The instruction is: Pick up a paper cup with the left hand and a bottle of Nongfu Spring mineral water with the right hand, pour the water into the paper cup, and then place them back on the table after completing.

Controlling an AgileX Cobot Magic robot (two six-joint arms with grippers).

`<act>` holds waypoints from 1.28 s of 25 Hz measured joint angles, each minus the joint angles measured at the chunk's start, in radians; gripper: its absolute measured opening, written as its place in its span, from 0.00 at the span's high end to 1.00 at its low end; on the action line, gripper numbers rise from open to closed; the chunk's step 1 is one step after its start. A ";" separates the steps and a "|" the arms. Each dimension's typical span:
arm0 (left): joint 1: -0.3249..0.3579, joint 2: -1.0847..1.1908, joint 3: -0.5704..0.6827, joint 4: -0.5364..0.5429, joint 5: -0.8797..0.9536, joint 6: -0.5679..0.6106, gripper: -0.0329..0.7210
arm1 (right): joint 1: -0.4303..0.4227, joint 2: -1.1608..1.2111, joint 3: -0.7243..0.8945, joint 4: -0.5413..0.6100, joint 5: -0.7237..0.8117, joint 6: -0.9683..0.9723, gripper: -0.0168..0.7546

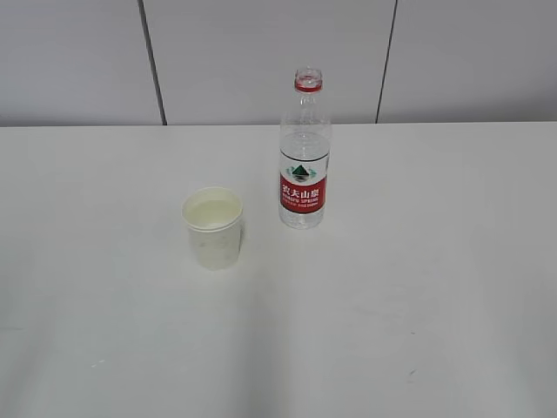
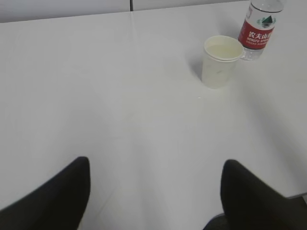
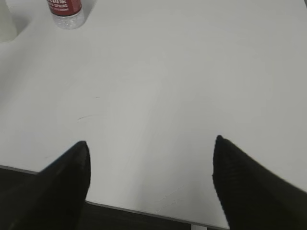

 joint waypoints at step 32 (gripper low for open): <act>0.000 0.000 0.008 -0.025 -0.010 0.000 0.28 | 0.041 0.000 0.000 -0.097 -0.007 0.131 0.22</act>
